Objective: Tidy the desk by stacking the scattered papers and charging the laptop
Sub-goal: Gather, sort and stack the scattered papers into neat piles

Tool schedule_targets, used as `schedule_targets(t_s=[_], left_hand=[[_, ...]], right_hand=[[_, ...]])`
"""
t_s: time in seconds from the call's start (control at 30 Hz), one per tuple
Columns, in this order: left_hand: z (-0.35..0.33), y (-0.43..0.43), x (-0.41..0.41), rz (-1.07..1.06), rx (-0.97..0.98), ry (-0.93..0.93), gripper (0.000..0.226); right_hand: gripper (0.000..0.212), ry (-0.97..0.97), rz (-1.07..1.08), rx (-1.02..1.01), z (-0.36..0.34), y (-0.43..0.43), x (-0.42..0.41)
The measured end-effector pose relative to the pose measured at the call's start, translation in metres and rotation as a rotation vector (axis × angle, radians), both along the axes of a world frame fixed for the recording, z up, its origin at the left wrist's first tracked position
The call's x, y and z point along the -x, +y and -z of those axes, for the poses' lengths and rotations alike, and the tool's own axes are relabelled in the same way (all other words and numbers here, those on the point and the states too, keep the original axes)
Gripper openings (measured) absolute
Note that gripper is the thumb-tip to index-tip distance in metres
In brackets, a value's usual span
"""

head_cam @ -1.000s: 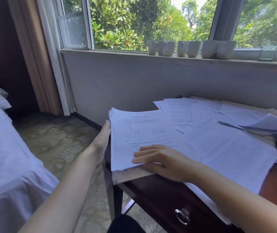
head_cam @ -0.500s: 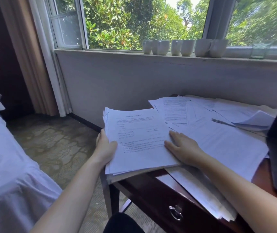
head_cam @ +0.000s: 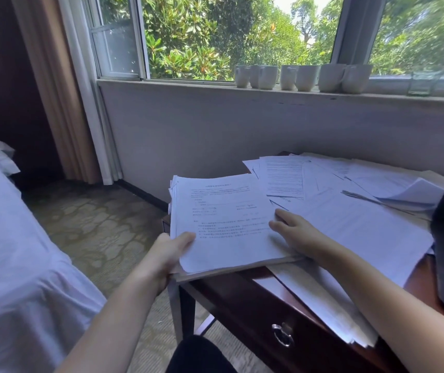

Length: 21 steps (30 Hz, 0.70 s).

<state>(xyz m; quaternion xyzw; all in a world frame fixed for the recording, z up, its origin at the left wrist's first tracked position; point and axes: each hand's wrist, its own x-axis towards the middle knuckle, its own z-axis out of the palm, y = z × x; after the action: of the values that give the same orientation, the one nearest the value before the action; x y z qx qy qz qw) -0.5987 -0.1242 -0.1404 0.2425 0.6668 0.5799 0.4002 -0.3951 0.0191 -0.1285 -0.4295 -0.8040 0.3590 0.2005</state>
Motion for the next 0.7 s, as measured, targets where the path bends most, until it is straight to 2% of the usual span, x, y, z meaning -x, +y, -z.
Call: schedule_targets(t_s=[0.03, 0.13, 0.23, 0.3, 0.37, 0.5, 0.63, 0.7], left_hand=[[0.000, -0.002, -0.001, 0.014, 0.013, 0.012, 0.021], [0.000, -0.007, 0.001, 0.067, 0.018, 0.048, 0.019], [-0.003, -0.014, 0.003, 0.097, 0.012, 0.022, 0.019], [-0.004, -0.018, 0.006, 0.105, 0.007, -0.047, 0.018], [-0.006, -0.021, 0.008, 0.122, 0.029, -0.109, 0.018], [-0.010, -0.021, 0.014, 0.168, 0.056, -0.066, 0.019], [-0.017, -0.022, 0.019, 0.207, 0.045, 0.050, 0.017], [-0.019, -0.026, 0.022, 0.252, 0.038, 0.056, 0.017]], right_hand=[[0.006, 0.013, -0.036, 0.021, 0.002, -0.002, 0.001], [0.023, 0.060, -0.100, 0.099, -0.003, -0.009, 0.002], [0.003, 0.049, -0.128, 0.109, -0.010, -0.011, -0.003], [0.016, -0.015, -0.130, 0.074, -0.012, -0.009, -0.005], [0.018, -0.076, -0.145, 0.050, -0.015, -0.009, -0.006], [0.023, -0.133, -0.132, -0.033, -0.022, -0.012, -0.018], [0.039, -0.475, -0.032, -0.283, -0.029, -0.028, -0.043], [0.042, -0.647, -0.041, -0.310, -0.035, -0.046, -0.053]])
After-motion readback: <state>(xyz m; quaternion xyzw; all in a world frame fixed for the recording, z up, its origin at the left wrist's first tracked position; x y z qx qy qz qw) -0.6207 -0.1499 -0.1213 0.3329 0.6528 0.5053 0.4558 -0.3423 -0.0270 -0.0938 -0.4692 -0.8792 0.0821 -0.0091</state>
